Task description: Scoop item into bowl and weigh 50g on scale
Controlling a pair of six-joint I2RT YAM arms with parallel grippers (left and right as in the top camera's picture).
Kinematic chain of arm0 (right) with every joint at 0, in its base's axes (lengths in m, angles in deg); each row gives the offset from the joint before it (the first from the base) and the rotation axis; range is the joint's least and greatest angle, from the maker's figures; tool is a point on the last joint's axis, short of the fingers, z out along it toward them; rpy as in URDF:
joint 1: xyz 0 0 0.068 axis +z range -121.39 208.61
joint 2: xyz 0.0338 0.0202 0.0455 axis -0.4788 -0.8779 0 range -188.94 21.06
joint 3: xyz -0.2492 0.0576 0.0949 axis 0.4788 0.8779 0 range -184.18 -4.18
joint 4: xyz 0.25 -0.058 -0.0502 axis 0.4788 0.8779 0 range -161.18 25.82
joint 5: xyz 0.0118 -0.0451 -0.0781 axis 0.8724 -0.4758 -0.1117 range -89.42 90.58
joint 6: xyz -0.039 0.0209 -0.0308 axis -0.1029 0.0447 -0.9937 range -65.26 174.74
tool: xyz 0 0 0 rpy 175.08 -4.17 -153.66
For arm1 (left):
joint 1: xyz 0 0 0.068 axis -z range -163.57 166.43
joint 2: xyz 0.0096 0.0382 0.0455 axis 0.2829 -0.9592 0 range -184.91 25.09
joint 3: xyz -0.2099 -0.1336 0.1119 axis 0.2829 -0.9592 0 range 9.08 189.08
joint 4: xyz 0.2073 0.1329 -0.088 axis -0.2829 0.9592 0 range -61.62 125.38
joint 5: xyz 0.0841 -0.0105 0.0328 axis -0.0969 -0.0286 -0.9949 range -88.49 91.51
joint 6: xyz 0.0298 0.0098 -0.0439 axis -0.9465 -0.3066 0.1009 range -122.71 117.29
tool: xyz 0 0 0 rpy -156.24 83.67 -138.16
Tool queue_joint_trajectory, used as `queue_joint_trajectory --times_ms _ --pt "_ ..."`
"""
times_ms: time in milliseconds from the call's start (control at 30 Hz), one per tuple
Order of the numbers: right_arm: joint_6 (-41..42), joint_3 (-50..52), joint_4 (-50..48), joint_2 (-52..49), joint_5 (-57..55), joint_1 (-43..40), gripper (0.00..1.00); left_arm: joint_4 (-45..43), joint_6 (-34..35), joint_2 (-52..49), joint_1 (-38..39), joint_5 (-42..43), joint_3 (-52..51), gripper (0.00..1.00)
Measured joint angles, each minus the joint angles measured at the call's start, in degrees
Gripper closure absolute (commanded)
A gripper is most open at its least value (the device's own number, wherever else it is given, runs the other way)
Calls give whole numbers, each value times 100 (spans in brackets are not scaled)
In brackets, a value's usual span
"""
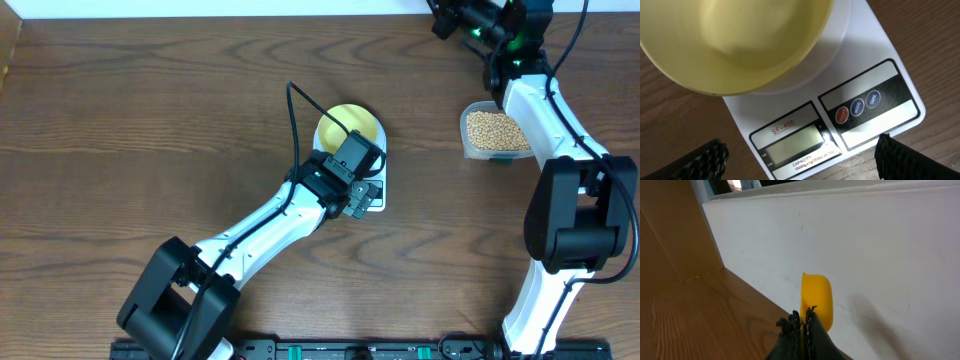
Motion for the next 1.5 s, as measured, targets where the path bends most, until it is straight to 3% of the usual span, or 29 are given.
queue_joint_trajectory --times_ms 1500 --pt "0 0 0 0 0 2 99 -208 385 -503 0 -468 0 5"
